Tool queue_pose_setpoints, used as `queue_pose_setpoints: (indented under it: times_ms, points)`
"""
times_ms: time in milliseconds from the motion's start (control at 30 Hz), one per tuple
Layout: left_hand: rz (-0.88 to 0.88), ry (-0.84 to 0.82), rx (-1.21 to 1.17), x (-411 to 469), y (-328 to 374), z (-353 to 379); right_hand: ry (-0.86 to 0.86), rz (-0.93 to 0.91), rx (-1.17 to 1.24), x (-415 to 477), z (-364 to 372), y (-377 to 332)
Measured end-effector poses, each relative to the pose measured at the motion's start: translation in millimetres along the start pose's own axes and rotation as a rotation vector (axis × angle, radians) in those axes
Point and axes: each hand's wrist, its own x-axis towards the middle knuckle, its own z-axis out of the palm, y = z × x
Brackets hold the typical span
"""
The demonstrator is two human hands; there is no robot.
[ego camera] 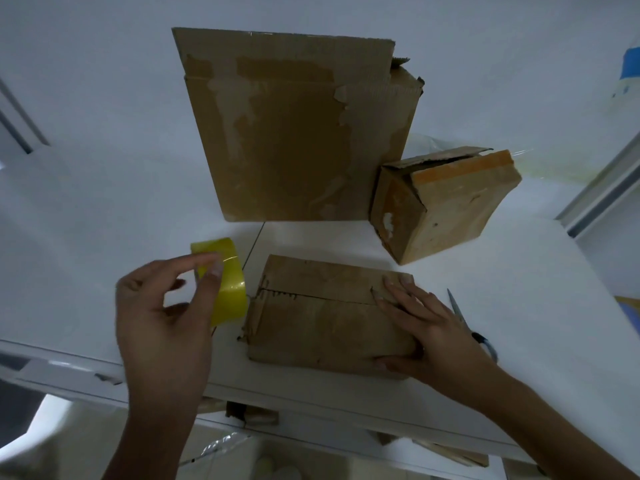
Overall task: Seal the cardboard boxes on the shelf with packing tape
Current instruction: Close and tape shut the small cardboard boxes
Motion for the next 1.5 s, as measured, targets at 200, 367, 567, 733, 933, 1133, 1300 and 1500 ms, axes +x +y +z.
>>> queue_pose_setpoints:
  times_ms: [200,367,567,733,933,1133,1300,1500]
  points:
    - [0.314,-0.016,0.105,3,27,-9,0.105,-0.030,-0.019,6,-7,-11]
    - [0.265,-0.048,0.020,0,31,-4,0.109,-0.230,-0.066,9,-5,-24]
    - [0.230,-0.125,-0.033,0,28,-6,0.102,-0.202,-0.034,6,5,-25]
    - [0.005,-0.199,-0.140,0,24,6,0.156,-0.109,0.030,15,1,-35]
    - [-0.288,-0.160,-0.158,-8,20,43,0.114,-0.207,0.267,22,-13,-79]
    - [-0.576,-0.173,-0.325,-3,32,64,0.309,-0.016,0.380,40,-12,-84]
    - [-0.829,-0.210,-0.511,3,35,63,0.351,0.229,0.782,47,-30,-91]
    - [-0.848,-0.233,-0.597,-5,31,64,0.425,0.258,0.884,51,-33,-101]
